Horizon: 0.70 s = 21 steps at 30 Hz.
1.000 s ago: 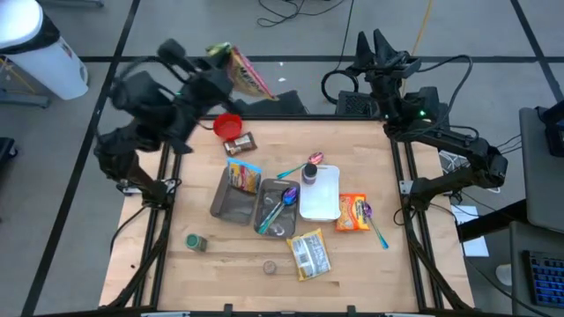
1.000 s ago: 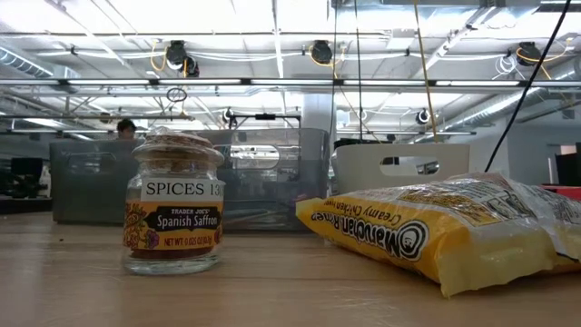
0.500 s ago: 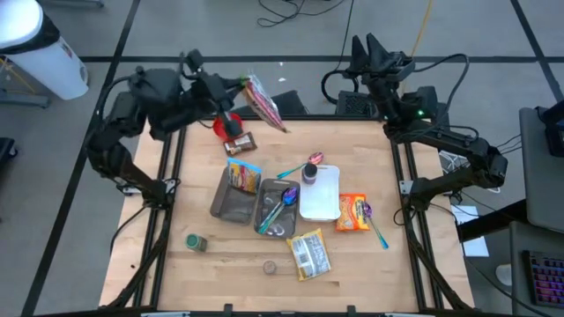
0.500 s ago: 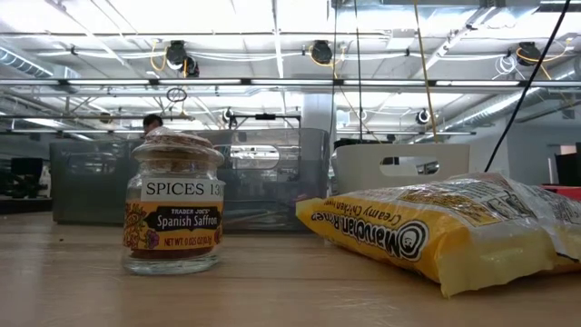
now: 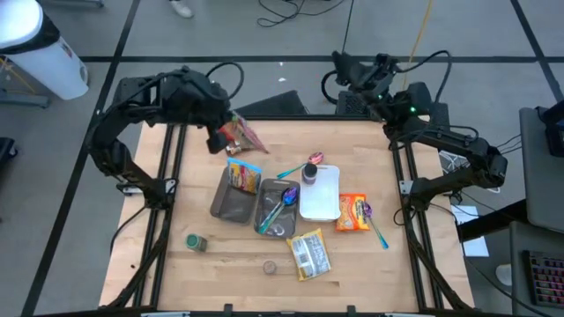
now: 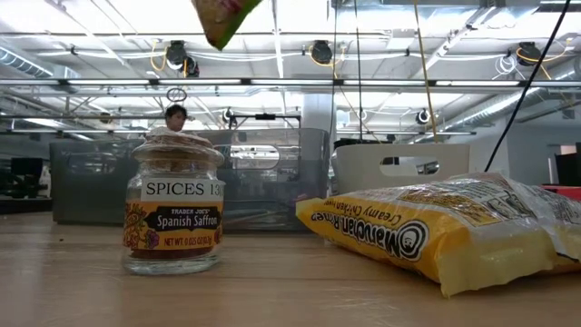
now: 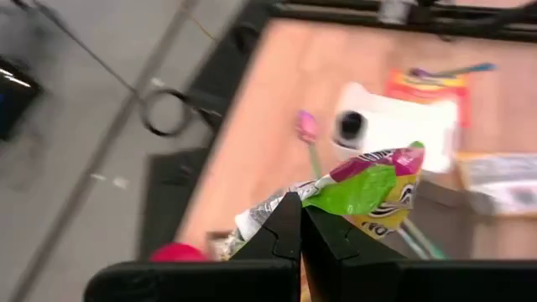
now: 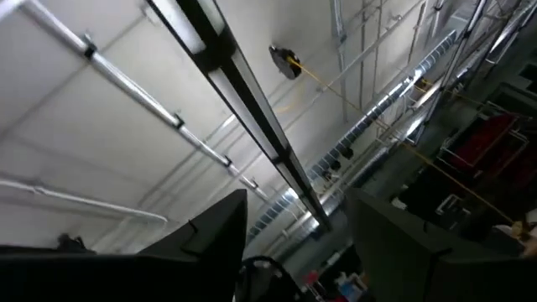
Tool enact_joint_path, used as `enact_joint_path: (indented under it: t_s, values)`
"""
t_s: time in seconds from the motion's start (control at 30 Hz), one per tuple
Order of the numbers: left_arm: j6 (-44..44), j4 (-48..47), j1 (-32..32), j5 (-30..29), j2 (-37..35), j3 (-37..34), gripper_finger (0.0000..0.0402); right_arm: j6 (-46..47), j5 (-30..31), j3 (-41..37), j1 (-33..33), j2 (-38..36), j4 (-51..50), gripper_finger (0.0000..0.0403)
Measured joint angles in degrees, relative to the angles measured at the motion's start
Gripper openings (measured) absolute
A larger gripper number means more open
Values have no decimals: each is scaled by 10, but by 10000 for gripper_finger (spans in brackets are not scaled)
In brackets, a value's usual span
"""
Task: Pick & Place Food Item
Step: Put the green pack into the left gray bin
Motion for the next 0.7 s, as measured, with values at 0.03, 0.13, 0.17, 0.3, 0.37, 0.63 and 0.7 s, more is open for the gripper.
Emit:
enact_joint_path:
  t_s: [0.03,0.13,0.17,0.3,0.37,0.63,0.7]
  values:
    - [-7,-12,7,34,1,0,0,-14,-8,0,0,0,-9,196]
    - [-17,-30,16,104,2,0,0,-43,-31,0,0,0,-41,196]
    - [-22,-34,17,117,4,-1,0,-54,-40,0,0,0,-53,196]
    - [-35,-50,17,130,7,-27,0,-87,-68,0,0,0,-101,196]
    - [-38,-51,16,148,7,-55,0,-98,-70,0,0,0,-117,196]
    - [-41,-52,15,173,-1,-193,0,-168,-133,0,-9,0,-191,196]
    - [-43,-52,15,190,-10,-224,0,-169,-158,0,-17,0,-208,196]
